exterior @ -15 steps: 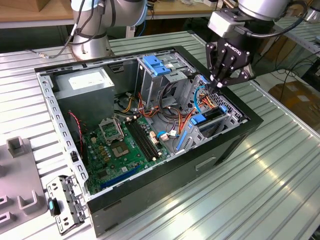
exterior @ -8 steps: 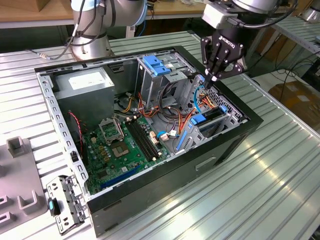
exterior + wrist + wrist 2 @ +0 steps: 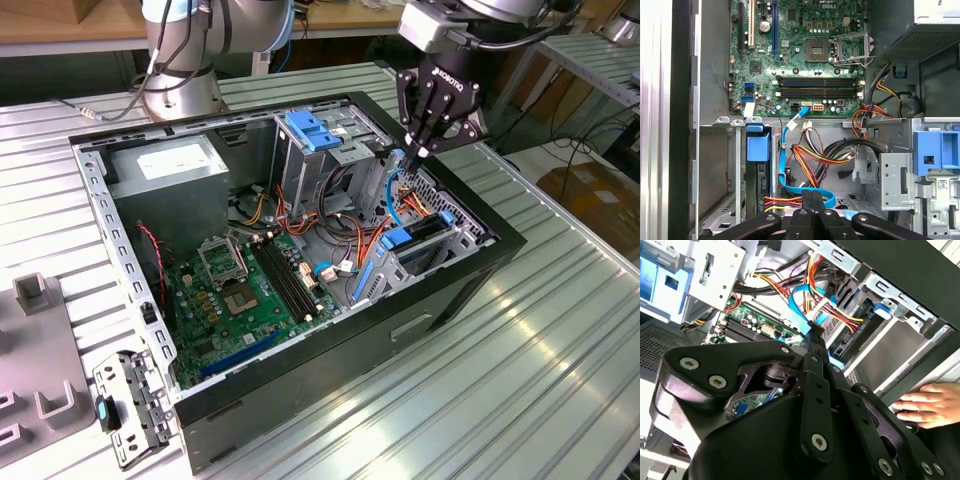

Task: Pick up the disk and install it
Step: 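Insert the second disk wire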

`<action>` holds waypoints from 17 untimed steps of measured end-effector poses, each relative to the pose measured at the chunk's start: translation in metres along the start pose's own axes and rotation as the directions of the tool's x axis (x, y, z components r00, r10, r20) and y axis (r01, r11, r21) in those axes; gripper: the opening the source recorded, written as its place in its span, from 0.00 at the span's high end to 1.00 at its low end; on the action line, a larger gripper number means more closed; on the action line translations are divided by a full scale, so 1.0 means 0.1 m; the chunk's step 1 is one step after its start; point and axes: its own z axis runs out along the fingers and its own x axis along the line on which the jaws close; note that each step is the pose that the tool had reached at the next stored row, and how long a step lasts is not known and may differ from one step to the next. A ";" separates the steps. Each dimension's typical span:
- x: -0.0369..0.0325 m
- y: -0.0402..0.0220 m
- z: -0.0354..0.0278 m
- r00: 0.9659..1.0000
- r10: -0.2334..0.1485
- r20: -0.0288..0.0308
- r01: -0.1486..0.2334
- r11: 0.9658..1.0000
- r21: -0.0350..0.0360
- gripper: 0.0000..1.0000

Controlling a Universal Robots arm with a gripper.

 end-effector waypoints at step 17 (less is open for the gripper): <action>-0.216 -0.066 -0.006 0.992 0.006 -0.127 -0.007 1.000 -0.012 0.82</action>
